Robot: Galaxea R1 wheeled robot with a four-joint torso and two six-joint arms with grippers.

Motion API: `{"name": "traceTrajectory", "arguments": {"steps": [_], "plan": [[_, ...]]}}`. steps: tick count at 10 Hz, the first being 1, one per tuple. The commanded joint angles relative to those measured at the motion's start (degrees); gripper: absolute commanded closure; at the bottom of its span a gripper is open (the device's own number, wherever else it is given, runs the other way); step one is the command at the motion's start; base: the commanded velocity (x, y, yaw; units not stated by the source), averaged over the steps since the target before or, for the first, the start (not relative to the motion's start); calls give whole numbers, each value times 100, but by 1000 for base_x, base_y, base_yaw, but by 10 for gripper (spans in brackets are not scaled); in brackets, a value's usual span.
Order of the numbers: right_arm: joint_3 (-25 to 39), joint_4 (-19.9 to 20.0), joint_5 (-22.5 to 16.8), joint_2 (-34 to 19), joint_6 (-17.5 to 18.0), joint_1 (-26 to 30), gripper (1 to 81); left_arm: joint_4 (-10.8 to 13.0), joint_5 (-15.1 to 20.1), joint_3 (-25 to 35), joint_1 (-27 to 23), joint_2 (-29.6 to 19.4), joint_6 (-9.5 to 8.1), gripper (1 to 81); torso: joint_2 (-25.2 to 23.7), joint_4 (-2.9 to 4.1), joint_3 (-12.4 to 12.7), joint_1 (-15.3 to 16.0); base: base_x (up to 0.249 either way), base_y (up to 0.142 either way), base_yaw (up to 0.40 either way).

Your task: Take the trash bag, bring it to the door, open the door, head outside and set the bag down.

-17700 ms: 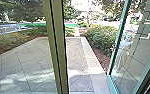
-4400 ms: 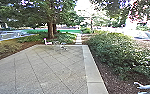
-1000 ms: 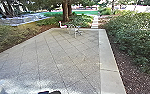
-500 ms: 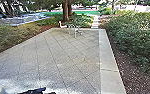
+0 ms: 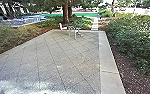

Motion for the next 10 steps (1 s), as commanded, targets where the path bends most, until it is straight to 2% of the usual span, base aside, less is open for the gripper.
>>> {"name": "traceTrajectory", "arguments": {"steps": [1,2,3,4,5,6,7,8,9,10], "plan": [[48,4,-343,46,-3,99,10,152,24,-514,400,637,398,10,0,-138,503,0,0,0,0],[48,4,-343,37,-3,108,10,152,-214,-743,847,857,600,10,0,-404,626,0,0,0,0],[48,4,-343,37,5,117,10,152,-424,-910,1252,1059,837,10,-2,-419,771,-7,0,0,0],[48,4,-343,46,5,117,10,169,-607,-1067,1595,1242,1072,10,-2,-485,885,-9,0,0,0],[48,4,-343,46,5,117,10,222,-784,-1217,1938,1392,1197,10,-2,-601,1018,-9,0,0,0],[48,13,-334,46,14,117,10,378,-984,-1287,2280,1515,1250,10,-2,-336,730,-9,0,0,0],[48,13,-334,46,14,117,10,504,-1154,-1358,2563,1631,1251,10,-5,-461,868,-11,0,0,0],[48,4,-256,46,23,117,10,625,-1468,-1472,2845,1796,1251,10,-9,-566,931,-18,0,0,0],[48,4,-220,46,23,126,10,749,-1627,-1516,3056,1885,1251,10,-9,-592,971,-18,0,0,0],[48,13,-211,46,49,135,10,776,-1848,-1516,3266,1938,1251,10,-11,-592,962,-18,0,0,0]]}}
